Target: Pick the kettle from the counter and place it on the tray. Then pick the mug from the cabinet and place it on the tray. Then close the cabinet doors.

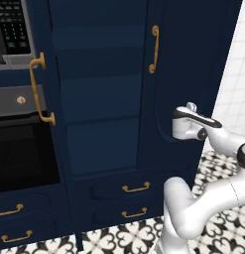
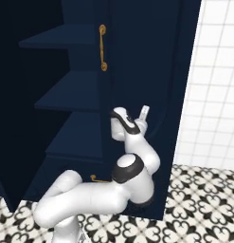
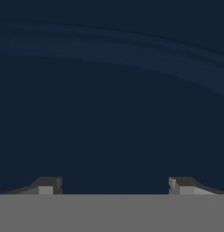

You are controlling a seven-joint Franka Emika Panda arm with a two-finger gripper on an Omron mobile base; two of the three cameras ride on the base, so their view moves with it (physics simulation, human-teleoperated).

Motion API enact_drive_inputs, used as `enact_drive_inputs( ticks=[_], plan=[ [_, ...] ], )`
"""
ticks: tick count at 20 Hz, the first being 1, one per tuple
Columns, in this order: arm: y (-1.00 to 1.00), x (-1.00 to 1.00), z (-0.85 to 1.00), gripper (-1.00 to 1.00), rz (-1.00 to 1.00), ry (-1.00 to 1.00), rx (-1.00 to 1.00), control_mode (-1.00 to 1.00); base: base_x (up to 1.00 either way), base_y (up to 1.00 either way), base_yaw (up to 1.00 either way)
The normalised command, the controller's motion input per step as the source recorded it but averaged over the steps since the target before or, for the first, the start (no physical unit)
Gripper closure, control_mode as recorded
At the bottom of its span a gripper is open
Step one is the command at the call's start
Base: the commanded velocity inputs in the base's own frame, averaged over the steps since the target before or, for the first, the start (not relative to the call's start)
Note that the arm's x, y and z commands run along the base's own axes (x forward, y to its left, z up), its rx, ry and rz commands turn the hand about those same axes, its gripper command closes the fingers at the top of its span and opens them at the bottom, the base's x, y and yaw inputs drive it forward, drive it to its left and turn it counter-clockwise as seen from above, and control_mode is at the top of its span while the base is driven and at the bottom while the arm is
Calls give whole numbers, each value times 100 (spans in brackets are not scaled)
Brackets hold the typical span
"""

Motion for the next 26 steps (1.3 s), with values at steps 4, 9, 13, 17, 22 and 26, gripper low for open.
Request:
enact_drive_inputs(
  ticks=[4,9,13,17,22,26],
  plan=[
    [0,87,-11,-100,0,17,0,-100,0,0,0],
    [-2,-46,39,-100,0,8,0,-100,0,0,0],
    [0,-95,60,-100,0,-3,0,-100,0,0,0],
    [0,-97,46,-100,0,-4,-1,-100,0,0,0],
    [0,-68,86,-100,0,23,-7,-100,0,0,0],
    [0,-59,100,-100,0,8,-7,-100,0,0,0]
  ],
)
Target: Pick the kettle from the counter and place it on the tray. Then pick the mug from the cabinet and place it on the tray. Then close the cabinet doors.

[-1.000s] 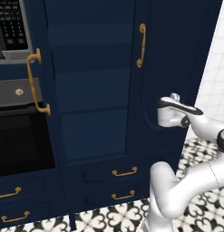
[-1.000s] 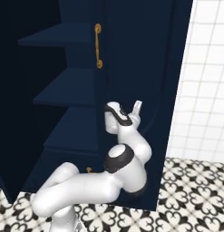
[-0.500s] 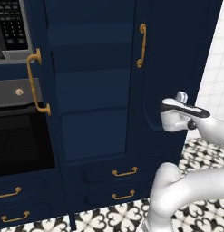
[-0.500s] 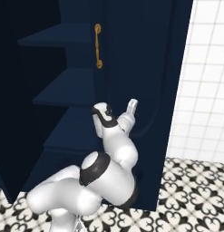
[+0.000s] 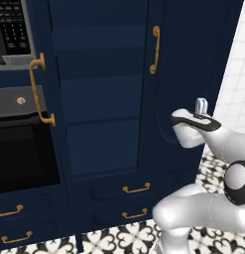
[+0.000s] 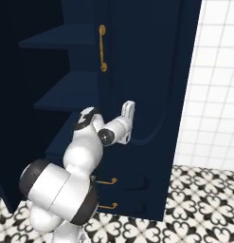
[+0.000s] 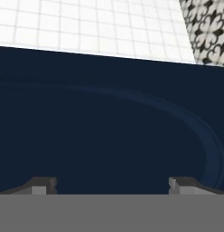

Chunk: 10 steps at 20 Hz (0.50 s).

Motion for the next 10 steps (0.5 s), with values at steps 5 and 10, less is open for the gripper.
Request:
enact_drive_inputs(
  ticks=[5,10],
  plan=[
    [1,-52,86,-100,0,-4,1,-100,0,0,0],
    [16,-59,25,-100,2,-43,49,-100,0,0,0]
  ],
)
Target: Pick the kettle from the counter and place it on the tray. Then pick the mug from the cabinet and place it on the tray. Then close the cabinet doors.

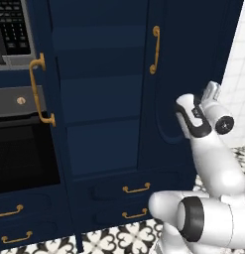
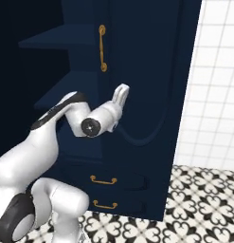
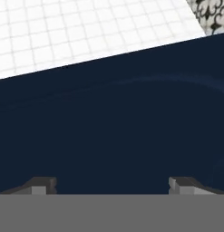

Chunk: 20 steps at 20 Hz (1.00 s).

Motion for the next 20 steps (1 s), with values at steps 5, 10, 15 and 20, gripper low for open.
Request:
enact_drive_inputs(
  ticks=[5,10,15,20],
  plan=[
    [14,-46,5,-100,16,-62,63,-100,0,0,0],
    [4,-77,53,-100,4,-44,23,-100,0,0,0],
    [4,-90,58,-100,0,-41,-50,-100,0,0,0],
    [21,-100,28,-100,0,-62,-78,-100,0,0,0]
  ],
)
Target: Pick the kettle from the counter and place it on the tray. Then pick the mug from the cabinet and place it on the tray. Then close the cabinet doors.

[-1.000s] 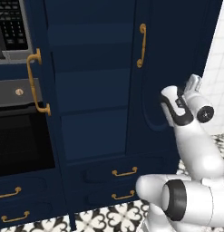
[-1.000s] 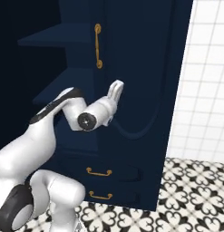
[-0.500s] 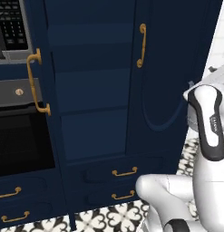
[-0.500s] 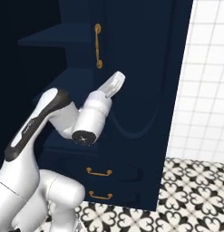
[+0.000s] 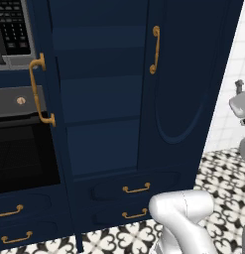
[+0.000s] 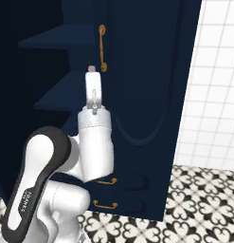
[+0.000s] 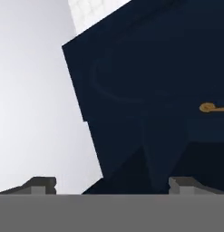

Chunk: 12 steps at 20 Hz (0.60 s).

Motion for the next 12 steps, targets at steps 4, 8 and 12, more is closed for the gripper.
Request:
enact_drive_inputs(
  ticks=[4,8,12],
  plan=[
    [45,-88,18,-100,-4,-63,-81,-100,0,0,0],
    [73,-65,7,-100,-12,-51,-81,-100,0,0,0],
    [80,-51,4,-100,-16,-37,-73,-100,0,0,0]
  ],
)
